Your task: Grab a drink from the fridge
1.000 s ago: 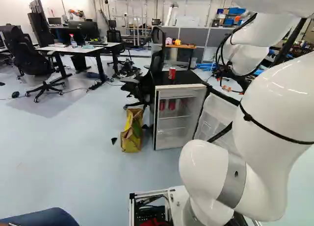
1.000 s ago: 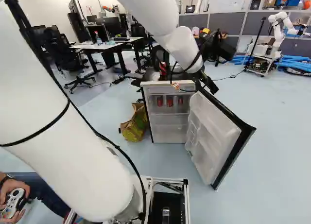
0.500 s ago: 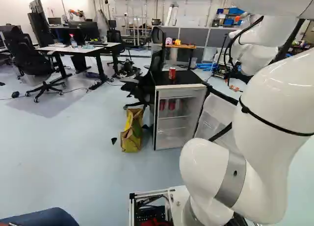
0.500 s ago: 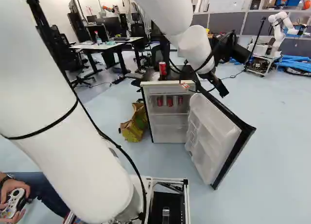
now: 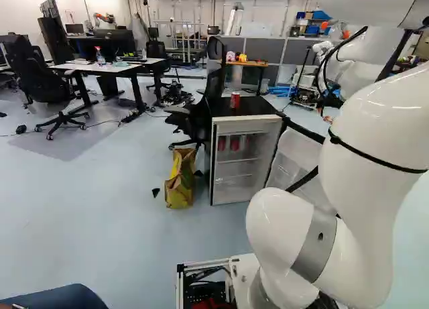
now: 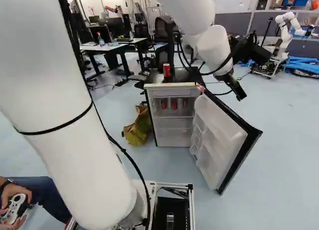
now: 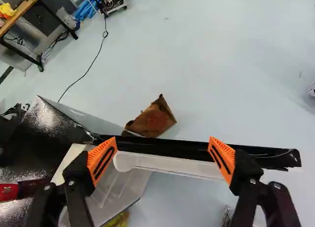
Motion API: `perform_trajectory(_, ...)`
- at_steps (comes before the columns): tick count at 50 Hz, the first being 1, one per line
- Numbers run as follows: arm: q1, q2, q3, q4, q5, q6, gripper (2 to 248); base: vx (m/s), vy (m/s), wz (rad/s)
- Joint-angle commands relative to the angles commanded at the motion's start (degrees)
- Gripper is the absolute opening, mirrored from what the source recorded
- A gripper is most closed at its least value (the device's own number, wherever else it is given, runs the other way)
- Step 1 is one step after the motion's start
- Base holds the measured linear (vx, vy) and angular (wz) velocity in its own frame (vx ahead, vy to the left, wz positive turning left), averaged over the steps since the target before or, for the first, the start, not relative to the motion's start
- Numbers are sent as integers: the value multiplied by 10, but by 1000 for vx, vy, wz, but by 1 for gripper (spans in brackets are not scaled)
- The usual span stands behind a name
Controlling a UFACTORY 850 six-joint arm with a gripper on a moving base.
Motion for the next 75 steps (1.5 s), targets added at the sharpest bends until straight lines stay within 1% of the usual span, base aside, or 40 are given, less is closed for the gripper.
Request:
perform_trajectory(11, -14, -23, -25, -14, -8, 0, 247, 0, 0, 0)
perform_trajectory(32, -33, -73, -80, -48, -41, 0, 247, 0, 0, 0)
perform_trajectory(59, -45, -150, -172, -90, -92, 0, 247, 0, 0, 0)
perform_trajectory(75, -48, -196, -229, -97, -135, 0, 247, 0, 0, 0)
